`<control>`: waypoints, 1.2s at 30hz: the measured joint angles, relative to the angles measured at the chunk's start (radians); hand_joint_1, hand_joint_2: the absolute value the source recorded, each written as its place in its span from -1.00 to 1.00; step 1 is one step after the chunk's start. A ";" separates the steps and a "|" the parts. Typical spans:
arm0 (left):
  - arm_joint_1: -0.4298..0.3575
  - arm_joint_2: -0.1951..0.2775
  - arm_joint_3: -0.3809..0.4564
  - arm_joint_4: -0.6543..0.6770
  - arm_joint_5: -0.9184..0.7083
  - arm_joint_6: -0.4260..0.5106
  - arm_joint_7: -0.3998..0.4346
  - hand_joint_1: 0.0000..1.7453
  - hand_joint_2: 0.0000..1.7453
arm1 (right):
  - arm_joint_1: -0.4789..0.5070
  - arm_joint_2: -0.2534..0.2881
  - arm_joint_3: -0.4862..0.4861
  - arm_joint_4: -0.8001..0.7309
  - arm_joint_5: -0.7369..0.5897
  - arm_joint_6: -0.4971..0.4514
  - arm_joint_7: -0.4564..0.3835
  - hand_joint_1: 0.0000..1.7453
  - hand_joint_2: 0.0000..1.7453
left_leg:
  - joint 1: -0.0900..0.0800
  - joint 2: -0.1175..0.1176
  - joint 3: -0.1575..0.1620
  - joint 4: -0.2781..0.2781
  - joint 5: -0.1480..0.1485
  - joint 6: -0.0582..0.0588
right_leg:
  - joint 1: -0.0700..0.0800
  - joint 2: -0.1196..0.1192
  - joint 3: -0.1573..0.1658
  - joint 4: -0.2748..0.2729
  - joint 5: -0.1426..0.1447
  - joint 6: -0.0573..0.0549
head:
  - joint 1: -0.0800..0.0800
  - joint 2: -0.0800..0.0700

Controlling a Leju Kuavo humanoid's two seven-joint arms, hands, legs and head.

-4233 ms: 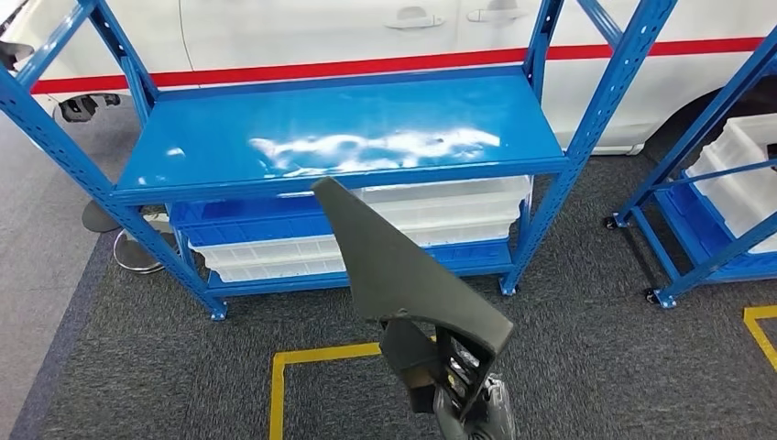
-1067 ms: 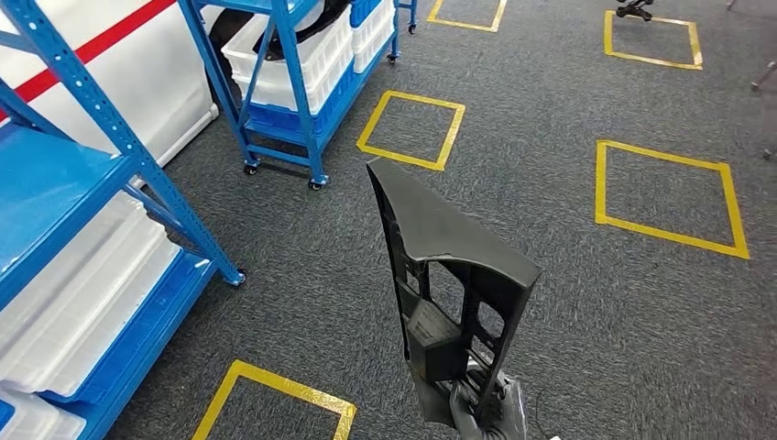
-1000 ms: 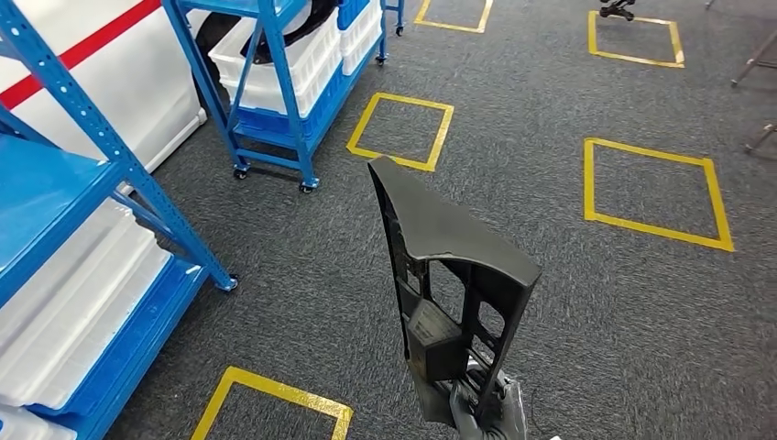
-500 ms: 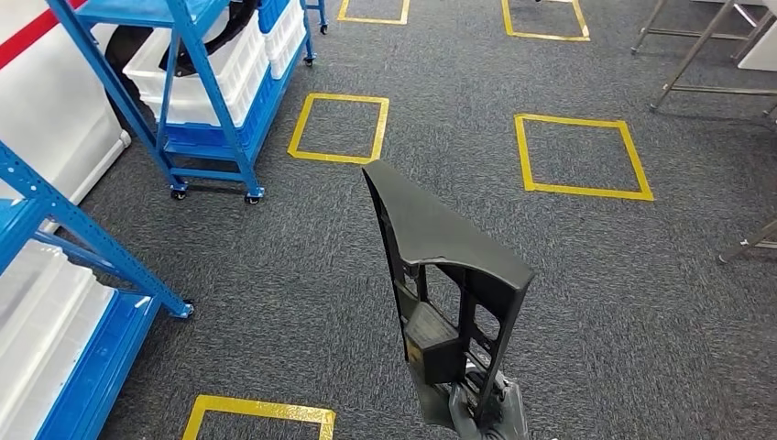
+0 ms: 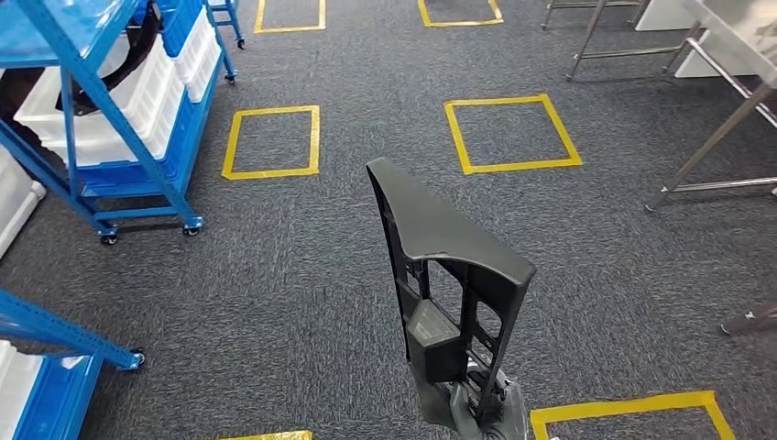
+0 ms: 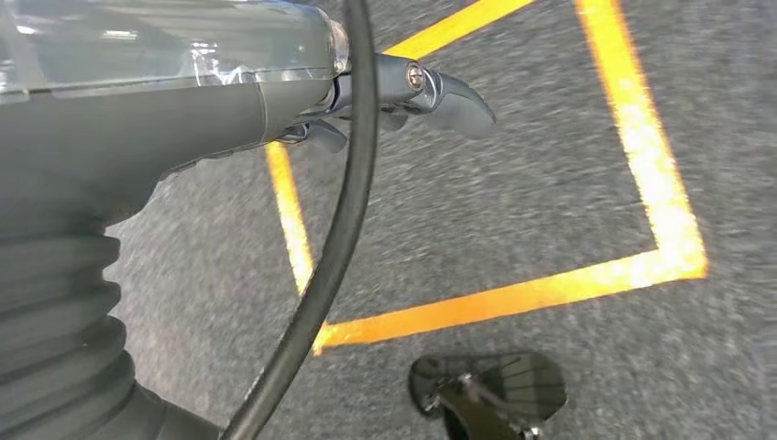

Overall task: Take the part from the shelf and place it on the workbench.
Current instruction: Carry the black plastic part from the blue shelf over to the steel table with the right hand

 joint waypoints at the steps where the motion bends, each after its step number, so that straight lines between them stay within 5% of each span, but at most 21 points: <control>1: 0.000 0.000 0.000 0.000 0.000 0.000 0.000 -1.00 1.00 | 0.000 0.000 0.000 0.000 0.000 0.000 0.000 1.00 1.00 | 0.001 -0.022 0.018 -0.046 0.016 0.002 | -0.001 0.013 -0.003 0.004 -0.001 0.005 | 0.000 0.000; 3: -0.001 0.000 0.000 0.000 0.000 0.001 0.000 -1.00 1.00 | 0.001 0.001 0.000 0.000 0.000 0.000 0.000 1.00 1.00 | -0.001 -0.040 0.031 -0.078 0.016 0.008 | -0.003 0.037 -0.012 0.007 0.002 0.017 | 0.000 0.000; 5: -0.004 -0.001 0.000 0.000 -0.001 0.002 0.001 -1.00 1.00 | 0.004 0.002 -0.001 0.000 0.000 0.000 0.000 1.00 1.00 | 0.000 -0.017 0.035 -0.087 0.022 0.022 | -0.006 0.046 -0.019 0.007 0.006 0.029 | 0.000 0.000; 7: -0.005 -0.003 0.000 0.000 -0.001 0.002 0.001 -1.00 1.00 | 0.005 0.001 -0.002 0.000 0.000 0.000 0.000 1.00 1.00 | 0.002 0.011 0.038 -0.100 0.031 0.037 | -0.002 -0.005 -0.041 0.049 -0.023 0.038 | 0.000 0.000; 9: -0.001 -0.003 0.000 0.000 -0.002 0.002 0.001 -1.00 1.00 | 0.003 0.001 -0.002 0.000 0.000 0.000 0.000 1.00 1.00 | -0.001 0.041 0.038 -0.105 0.034 0.045 | -0.003 -0.067 -0.094 0.162 -0.087 0.047 | 0.000 0.000; 11: 0.002 -0.003 0.000 0.000 -0.003 0.001 0.001 -1.00 1.00 | 0.003 0.001 -0.002 0.001 0.000 -0.001 0.000 1.00 1.00 | -0.003 0.072 0.037 -0.104 0.032 0.046 | -0.008 -0.085 -0.143 0.262 -0.123 0.054 | 0.000 0.000; 12: 0.003 -0.003 0.000 0.000 -0.003 0.001 0.001 -1.00 1.00 | 0.004 0.001 -0.003 0.002 0.000 -0.002 0.000 1.00 1.00 | -0.003 0.087 0.038 -0.104 0.031 0.046 | -0.010 -0.089 -0.144 0.266 -0.114 0.056 | 0.000 0.000; 15: -0.001 -0.003 0.000 0.000 -0.004 0.000 0.001 -1.00 1.00 | 0.004 0.001 -0.005 0.003 0.000 -0.003 0.000 1.00 1.00 | -0.005 0.124 0.046 -0.103 0.023 0.038 | -0.009 -0.139 -0.050 0.095 -0.029 0.052 | 0.000 0.000; 18: -0.002 -0.003 0.000 0.000 -0.004 0.000 0.001 -1.00 1.00 | 0.003 0.002 -0.006 0.003 0.000 -0.002 0.000 1.00 1.00 | -0.012 0.153 0.058 -0.102 0.012 0.021 | 0.005 -0.174 0.000 -0.004 -0.008 0.034 | 0.000 0.000; 20: -0.006 -0.003 0.000 0.000 -0.004 0.000 0.001 -1.00 1.00 | 0.005 0.002 -0.007 0.003 0.000 -0.003 -0.001 1.00 1.00 | -0.010 0.166 0.065 -0.102 0.007 0.011 | 0.005 -0.149 -0.001 -0.008 -0.005 0.023 | 0.000 0.000; 22: -0.008 -0.004 0.000 0.000 -0.004 0.000 0.001 -1.00 1.00 | 0.005 0.002 -0.008 0.002 0.000 -0.003 -0.001 1.00 1.00 | -0.006 0.126 0.053 -0.065 -0.023 0.002 | -0.001 -0.125 0.002 -0.015 0.000 0.009 | 0.000 0.000; 24: -0.005 -0.005 0.000 0.000 -0.005 0.000 0.001 -1.00 1.00 | 0.003 0.004 -0.009 0.002 0.000 -0.002 -0.001 1.00 1.00 | -0.002 0.067 0.003 0.050 -0.087 -0.003 | -0.003 -0.099 0.002 -0.018 0.003 0.000 | 0.000 0.000; 26: 0.000 -0.005 0.000 0.000 -0.005 0.000 0.002 -1.00 1.00 | 0.003 0.005 -0.009 0.003 0.000 -0.002 -0.001 1.00 1.00 | -0.002 0.049 -0.056 0.166 -0.128 -0.004 | -0.001 -0.070 0.002 -0.015 0.004 -0.003 | 0.000 0.000; 27: 0.002 -0.005 0.000 0.000 -0.005 0.000 0.002 -1.00 1.00 | 0.003 0.006 -0.009 0.004 0.000 -0.002 0.000 1.00 1.00 | -0.002 0.047 -0.067 0.181 -0.120 -0.004 | 0.000 -0.054 0.002 -0.013 0.003 -0.003 | 0.000 0.000; 29: 0.002 -0.005 0.000 0.000 -0.005 0.000 0.002 -1.00 1.00 | 0.004 0.006 -0.010 0.005 0.000 -0.002 0.000 1.00 1.00 | -0.001 0.035 -0.038 0.099 -0.052 -0.001 | -0.001 -0.023 0.002 -0.006 0.001 -0.001 | 0.000 0.000; 31: 0.001 -0.005 0.000 0.000 -0.005 0.000 0.002 -1.00 1.00 | 0.003 0.006 -0.010 0.005 0.000 -0.002 0.000 1.00 1.00 | 0.002 -0.013 0.011 -0.025 0.004 0.004 | -0.001 0.005 -0.002 0.002 -0.001 0.004 | 0.000 0.000; 33: 0.001 -0.005 0.000 0.000 -0.008 0.000 0.003 -1.00 1.00 | 0.003 0.007 -0.010 0.005 0.000 -0.001 0.000 1.00 1.00 | 0.002 -0.042 0.029 -0.076 0.012 0.009 | -0.003 0.029 -0.011 0.006 0.001 0.016 | 0.000 0.000; 35: -0.002 -0.007 0.000 0.000 -0.012 0.000 0.005 -1.00 1.00 | 0.004 0.007 -0.010 0.005 0.000 0.001 0.000 1.00 1.00 | 0.000 -0.021 0.032 -0.083 0.016 0.019 | -0.006 0.047 -0.018 0.005 0.005 0.030 | 0.000 0.000; 36: -0.004 -0.008 0.000 0.000 -0.013 0.000 0.005 -1.00 1.00 | 0.006 0.009 -0.010 0.004 0.002 0.002 0.002 1.00 1.00 | 0.001 -0.009 0.035 -0.087 0.020 0.026 | -0.005 0.035 -0.022 0.011 0.001 0.035 | 0.000 0.000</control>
